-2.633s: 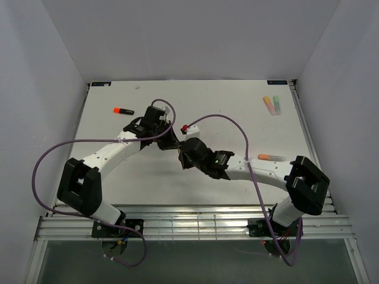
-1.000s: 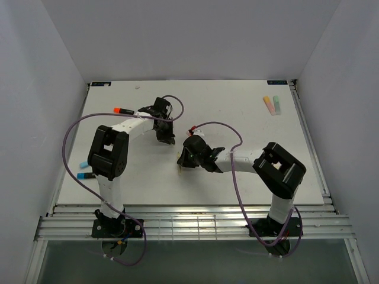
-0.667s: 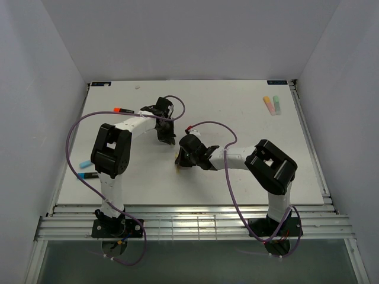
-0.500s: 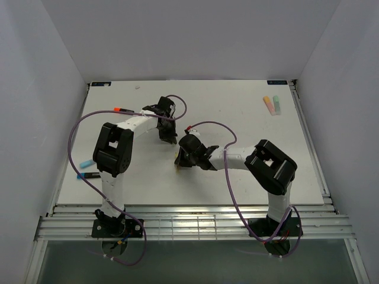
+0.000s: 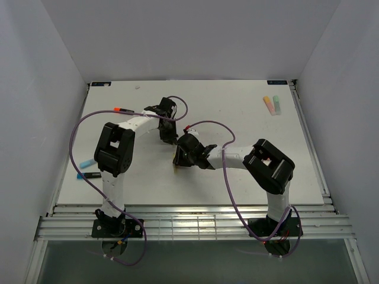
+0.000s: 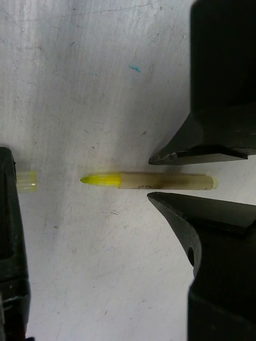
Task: Open the pen caps
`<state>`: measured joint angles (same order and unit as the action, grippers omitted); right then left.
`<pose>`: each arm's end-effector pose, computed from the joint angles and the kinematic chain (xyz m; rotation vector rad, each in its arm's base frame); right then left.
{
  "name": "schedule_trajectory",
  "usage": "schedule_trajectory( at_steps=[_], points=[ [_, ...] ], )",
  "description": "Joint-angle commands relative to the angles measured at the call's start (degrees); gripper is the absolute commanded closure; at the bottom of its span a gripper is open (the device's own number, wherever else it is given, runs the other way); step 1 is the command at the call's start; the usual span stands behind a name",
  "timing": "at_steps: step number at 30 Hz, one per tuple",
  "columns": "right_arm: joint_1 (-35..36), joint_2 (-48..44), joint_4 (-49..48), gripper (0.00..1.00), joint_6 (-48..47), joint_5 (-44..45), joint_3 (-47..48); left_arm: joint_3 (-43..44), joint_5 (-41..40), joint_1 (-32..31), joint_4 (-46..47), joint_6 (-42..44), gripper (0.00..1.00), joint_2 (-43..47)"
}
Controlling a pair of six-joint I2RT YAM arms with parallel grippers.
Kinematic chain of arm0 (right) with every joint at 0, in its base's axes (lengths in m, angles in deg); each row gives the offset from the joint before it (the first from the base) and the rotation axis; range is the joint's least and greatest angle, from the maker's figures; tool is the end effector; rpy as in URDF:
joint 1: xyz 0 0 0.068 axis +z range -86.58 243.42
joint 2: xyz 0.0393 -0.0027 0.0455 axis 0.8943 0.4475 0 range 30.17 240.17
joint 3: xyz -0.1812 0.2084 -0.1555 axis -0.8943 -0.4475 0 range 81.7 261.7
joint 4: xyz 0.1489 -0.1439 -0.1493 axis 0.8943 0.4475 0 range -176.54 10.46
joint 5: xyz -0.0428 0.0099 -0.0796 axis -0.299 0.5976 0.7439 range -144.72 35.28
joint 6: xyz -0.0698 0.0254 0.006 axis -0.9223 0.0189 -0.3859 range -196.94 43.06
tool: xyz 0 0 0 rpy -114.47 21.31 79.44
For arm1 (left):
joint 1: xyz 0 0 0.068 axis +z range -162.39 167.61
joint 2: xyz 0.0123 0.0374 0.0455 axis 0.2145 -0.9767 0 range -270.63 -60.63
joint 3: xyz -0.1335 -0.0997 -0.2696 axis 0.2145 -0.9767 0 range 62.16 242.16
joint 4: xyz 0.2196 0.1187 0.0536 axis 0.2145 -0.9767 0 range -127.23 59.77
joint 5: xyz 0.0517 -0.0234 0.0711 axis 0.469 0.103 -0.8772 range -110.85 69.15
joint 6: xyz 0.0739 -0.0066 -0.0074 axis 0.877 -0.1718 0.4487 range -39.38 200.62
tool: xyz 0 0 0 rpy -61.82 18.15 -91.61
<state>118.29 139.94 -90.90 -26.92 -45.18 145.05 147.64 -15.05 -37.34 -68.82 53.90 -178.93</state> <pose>0.2577 0.3484 0.1824 -0.0125 2.4102 0.7265 0.3991 -0.1927 0.1779 -0.0206 2.8745 -0.3361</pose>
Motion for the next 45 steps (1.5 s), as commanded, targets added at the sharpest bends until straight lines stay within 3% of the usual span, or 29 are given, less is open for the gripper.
schedule_trajectory(
  at_steps=[1,15,34,45],
  points=[
    [0.3,0.7,3.4,0.66,0.3,2.9,1.9,0.7,-1.9,-0.4,-2.5,-0.2,0.75,-1.0],
    [0.3,0.9,3.7,0.6,-0.5,2.7,2.0,-0.1,-3.6,-0.8,-3.1,-0.5,0.61,-1.5],
    [0.1,-2.5,3.4,0.59,-6.2,3.0,2.0,-0.5,-7.2,-0.8,-2.9,-1.1,0.53,-1.3],
    [-0.2,-9.9,4.1,0.48,-12.2,2.9,1.5,-0.6,-10.7,-0.7,-3.0,-2.2,0.45,2.2]
  ],
)
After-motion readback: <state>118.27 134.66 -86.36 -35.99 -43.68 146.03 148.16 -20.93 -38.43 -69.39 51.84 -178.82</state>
